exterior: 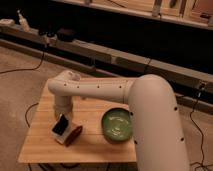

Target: Place the eraser on the white sponge

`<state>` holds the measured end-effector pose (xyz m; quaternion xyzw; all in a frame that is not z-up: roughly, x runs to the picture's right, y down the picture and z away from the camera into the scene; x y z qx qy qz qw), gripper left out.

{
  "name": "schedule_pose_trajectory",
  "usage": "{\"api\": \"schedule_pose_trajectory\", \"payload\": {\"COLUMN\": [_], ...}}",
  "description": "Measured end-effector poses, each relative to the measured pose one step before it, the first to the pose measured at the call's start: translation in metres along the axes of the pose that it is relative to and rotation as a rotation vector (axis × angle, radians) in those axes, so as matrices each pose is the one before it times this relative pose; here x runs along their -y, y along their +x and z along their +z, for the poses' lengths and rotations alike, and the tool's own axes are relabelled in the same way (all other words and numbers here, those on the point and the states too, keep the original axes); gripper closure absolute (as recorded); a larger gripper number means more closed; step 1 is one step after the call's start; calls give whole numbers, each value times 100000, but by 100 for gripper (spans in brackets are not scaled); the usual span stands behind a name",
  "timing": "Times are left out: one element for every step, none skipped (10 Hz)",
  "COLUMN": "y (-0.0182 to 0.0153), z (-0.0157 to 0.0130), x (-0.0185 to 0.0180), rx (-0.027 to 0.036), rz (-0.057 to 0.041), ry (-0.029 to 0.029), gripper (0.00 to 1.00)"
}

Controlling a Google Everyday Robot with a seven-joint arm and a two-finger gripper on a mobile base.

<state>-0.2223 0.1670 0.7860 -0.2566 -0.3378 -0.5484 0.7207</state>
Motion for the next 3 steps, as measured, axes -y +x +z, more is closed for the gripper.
{"api": "schedule_pose_trajectory", "payload": {"y": [-82,3,12], "z": [67,-3,-14], "x": [61,6,-14], "rx": [135,-11,-12], "rz": [-448,-71,-123], "ry": [-162,7,17], "gripper": [20,20,20]}}
